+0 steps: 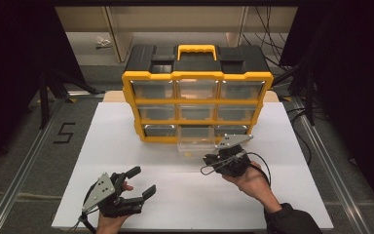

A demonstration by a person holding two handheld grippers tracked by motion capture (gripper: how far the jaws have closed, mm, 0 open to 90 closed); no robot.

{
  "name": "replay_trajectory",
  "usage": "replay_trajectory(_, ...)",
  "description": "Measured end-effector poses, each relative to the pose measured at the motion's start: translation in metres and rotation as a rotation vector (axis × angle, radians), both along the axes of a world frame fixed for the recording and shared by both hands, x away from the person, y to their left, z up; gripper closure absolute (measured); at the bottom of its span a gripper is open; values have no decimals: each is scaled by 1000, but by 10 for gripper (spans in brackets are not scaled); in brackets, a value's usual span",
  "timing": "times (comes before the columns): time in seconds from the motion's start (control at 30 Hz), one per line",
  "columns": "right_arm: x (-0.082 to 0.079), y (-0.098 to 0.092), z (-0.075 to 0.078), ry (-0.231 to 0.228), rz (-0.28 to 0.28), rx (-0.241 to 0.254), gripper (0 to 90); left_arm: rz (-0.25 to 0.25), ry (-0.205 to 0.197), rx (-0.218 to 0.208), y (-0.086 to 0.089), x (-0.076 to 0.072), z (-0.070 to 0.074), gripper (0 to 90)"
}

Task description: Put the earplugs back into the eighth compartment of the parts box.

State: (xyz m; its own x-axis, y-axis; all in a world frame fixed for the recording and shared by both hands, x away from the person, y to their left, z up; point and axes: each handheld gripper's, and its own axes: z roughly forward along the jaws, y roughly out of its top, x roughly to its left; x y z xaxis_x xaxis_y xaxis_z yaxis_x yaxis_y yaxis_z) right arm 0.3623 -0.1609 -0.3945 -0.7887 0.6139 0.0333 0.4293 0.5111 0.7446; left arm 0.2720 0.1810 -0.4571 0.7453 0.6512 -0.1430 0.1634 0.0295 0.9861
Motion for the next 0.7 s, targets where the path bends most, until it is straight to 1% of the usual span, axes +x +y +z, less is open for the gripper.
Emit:
replay_trajectory(0.23,4,-2,10,-25,-5,34,824,-2,-2,4,-1,0,0,192)
replay_trajectory(0.43,9,-2,17,-48,-23,56,824,-1,-1,3,0,0,0,192)
replay_trajectory(0.53,11,-1,21,-66,-35,60,824,-1,-1,3,0,0,0,192)
replay_trajectory(0.7,15,-1,23,-79,-49,70,824,0,0,-2,0,0,-1,192)
